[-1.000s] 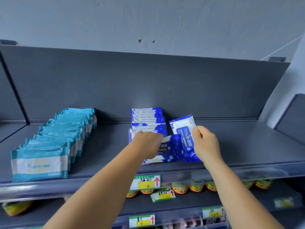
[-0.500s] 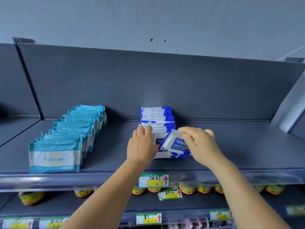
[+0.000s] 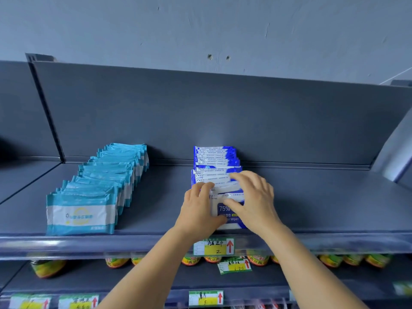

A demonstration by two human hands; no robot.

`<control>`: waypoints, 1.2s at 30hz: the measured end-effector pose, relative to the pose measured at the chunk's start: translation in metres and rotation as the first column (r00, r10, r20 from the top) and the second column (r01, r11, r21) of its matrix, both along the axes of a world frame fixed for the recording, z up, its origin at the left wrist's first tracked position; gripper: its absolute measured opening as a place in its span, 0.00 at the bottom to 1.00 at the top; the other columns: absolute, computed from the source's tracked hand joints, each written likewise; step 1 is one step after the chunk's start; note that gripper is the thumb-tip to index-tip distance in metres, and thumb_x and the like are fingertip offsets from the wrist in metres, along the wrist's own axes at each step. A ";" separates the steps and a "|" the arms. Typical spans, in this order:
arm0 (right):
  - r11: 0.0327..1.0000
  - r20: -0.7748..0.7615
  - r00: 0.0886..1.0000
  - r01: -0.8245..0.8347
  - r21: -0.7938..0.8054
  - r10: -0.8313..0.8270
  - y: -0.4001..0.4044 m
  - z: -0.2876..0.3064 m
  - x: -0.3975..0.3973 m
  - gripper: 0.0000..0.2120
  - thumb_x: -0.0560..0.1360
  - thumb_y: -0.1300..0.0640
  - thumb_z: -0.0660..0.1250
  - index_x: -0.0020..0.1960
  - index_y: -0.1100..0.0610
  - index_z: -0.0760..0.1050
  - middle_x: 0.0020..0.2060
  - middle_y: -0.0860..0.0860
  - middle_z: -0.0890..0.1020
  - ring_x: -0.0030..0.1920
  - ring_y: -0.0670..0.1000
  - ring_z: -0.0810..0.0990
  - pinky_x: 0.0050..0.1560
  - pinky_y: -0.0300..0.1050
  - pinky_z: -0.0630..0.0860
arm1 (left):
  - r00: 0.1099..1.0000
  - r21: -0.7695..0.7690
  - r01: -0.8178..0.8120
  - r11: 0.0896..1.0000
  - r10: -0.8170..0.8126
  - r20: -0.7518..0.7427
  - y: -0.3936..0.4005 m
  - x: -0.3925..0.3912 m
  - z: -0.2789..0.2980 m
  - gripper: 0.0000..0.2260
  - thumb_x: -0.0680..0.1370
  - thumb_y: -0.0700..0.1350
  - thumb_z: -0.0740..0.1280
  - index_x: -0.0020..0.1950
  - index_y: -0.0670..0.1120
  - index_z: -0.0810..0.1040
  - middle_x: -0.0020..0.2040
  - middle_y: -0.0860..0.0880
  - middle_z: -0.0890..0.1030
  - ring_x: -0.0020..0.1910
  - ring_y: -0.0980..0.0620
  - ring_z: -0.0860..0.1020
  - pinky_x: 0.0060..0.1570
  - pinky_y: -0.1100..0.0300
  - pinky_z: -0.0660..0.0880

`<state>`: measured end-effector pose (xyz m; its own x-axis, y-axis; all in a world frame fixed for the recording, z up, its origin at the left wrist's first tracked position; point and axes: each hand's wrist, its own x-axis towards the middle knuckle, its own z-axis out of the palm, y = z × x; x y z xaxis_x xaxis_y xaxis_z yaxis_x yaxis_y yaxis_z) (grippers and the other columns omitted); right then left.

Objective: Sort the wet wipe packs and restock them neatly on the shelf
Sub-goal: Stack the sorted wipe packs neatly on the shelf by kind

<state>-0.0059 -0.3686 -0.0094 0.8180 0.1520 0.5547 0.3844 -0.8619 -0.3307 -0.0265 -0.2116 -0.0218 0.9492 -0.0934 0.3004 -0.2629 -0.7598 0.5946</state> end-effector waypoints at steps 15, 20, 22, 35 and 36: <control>0.980 -0.451 0.877 -0.092 0.177 0.163 -0.021 0.005 -0.013 0.48 0.64 0.46 0.77 0.75 0.44 0.52 0.75 0.38 0.49 0.70 0.42 0.64 0.62 0.43 0.70 | 0.991 0.366 0.087 0.926 -0.117 0.062 0.019 0.002 0.007 0.37 0.72 0.61 0.67 0.76 0.55 0.53 0.77 0.57 0.54 0.77 0.55 0.47 0.73 0.56 0.50; 0.986 -0.449 0.879 -0.121 0.110 0.158 -0.017 0.012 -0.011 0.40 0.63 0.42 0.76 0.70 0.49 0.65 0.75 0.36 0.47 0.74 0.41 0.56 0.68 0.44 0.66 | 0.996 0.449 0.061 0.892 -0.083 0.030 0.016 0.002 0.016 0.36 0.71 0.66 0.66 0.74 0.53 0.60 0.75 0.56 0.58 0.76 0.55 0.49 0.73 0.56 0.49; 0.980 -0.455 0.870 -0.142 0.142 0.192 -0.016 0.014 -0.012 0.43 0.63 0.44 0.77 0.73 0.47 0.60 0.74 0.37 0.51 0.72 0.41 0.60 0.63 0.39 0.68 | 0.997 0.376 0.082 0.923 -0.075 -0.034 0.015 0.001 0.014 0.43 0.69 0.64 0.69 0.77 0.51 0.53 0.77 0.54 0.53 0.76 0.54 0.49 0.74 0.55 0.51; 0.874 -0.590 0.718 -0.051 0.484 0.369 -0.030 0.003 0.003 0.33 0.64 0.55 0.78 0.61 0.41 0.64 0.51 0.37 0.81 0.49 0.38 0.81 0.52 0.40 0.78 | 0.886 -0.549 0.128 0.826 -0.344 -0.310 0.025 0.023 0.007 0.35 0.65 0.42 0.79 0.66 0.50 0.63 0.57 0.53 0.81 0.52 0.57 0.82 0.53 0.58 0.79; 0.860 -0.592 0.709 -0.040 0.509 0.383 -0.031 0.003 0.005 0.32 0.64 0.56 0.78 0.60 0.42 0.64 0.50 0.37 0.81 0.50 0.40 0.81 0.53 0.42 0.78 | 0.888 -0.582 0.127 0.803 -0.353 -0.293 0.026 0.026 0.007 0.33 0.66 0.39 0.78 0.65 0.48 0.63 0.57 0.51 0.80 0.52 0.56 0.82 0.49 0.60 0.79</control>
